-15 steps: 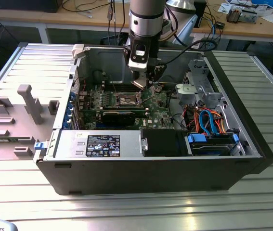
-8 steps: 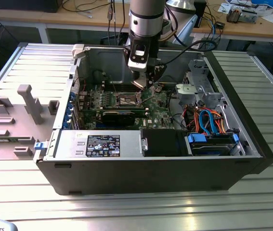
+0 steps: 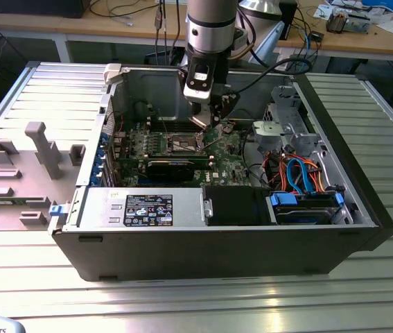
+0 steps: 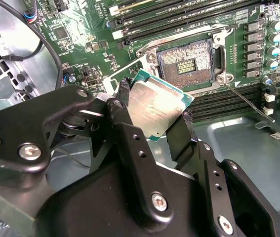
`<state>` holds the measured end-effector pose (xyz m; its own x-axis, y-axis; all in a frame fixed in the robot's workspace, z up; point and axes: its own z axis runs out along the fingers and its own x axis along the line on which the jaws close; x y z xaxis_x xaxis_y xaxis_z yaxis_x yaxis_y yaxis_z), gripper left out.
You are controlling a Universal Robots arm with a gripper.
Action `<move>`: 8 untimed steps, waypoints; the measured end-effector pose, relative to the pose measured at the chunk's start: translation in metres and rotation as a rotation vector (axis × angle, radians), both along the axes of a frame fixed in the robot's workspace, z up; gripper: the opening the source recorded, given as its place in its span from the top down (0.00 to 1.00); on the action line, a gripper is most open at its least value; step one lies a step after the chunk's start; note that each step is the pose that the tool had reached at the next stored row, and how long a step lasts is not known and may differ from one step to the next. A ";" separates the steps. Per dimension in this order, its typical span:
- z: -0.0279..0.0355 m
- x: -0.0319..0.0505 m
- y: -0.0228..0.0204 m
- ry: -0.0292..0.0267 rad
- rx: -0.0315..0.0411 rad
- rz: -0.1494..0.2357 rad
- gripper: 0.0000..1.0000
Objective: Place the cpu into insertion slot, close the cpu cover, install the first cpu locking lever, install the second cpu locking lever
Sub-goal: 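Place the cpu into insertion slot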
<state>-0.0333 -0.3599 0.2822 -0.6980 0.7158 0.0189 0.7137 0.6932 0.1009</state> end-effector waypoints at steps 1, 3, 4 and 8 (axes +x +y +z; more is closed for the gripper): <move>0.0000 0.0000 0.0000 0.0000 0.0000 -0.002 0.46; -0.0001 0.0000 0.0000 0.0000 0.0000 -0.005 0.46; -0.0001 0.0000 0.0000 0.0000 0.0000 -0.007 0.46; -0.0003 0.0000 0.0000 0.0000 0.0000 -0.015 0.46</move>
<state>-0.0333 -0.3599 0.2819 -0.6875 0.7259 0.0189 0.7236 0.6828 0.1009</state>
